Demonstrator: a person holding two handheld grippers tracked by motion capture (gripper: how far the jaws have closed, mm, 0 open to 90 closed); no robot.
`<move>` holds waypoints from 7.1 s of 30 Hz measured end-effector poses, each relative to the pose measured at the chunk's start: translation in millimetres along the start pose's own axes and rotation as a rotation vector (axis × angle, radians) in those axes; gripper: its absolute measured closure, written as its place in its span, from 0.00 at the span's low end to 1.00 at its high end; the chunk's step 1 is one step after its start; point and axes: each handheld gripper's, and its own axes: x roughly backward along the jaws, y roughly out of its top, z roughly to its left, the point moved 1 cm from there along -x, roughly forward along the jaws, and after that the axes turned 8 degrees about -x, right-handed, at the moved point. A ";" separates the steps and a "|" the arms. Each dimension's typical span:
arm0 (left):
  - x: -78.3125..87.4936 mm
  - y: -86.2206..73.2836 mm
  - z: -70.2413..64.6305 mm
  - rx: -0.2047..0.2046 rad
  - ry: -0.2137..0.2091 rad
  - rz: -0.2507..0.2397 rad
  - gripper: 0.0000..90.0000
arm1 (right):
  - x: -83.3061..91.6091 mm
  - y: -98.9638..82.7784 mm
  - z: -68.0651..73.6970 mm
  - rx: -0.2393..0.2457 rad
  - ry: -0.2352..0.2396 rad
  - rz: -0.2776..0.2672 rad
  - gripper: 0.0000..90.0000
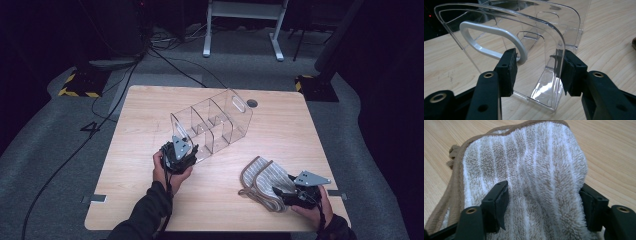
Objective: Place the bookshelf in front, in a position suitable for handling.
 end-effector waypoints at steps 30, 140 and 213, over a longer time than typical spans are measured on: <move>12.4 -8.4 46.3 0.067 0.030 -0.004 0.40 | 9.0 9.2 2.3 0.001 0.007 -0.043 0.35; -5.3 -7.3 40.6 -0.075 -0.247 -0.021 0.26 | -51.2 134.3 149.9 0.284 0.093 -0.123 0.82; 3.0 12.2 11.1 -0.134 -0.378 -0.032 0.51 | -44.0 129.4 132.7 0.260 0.126 -0.145 0.83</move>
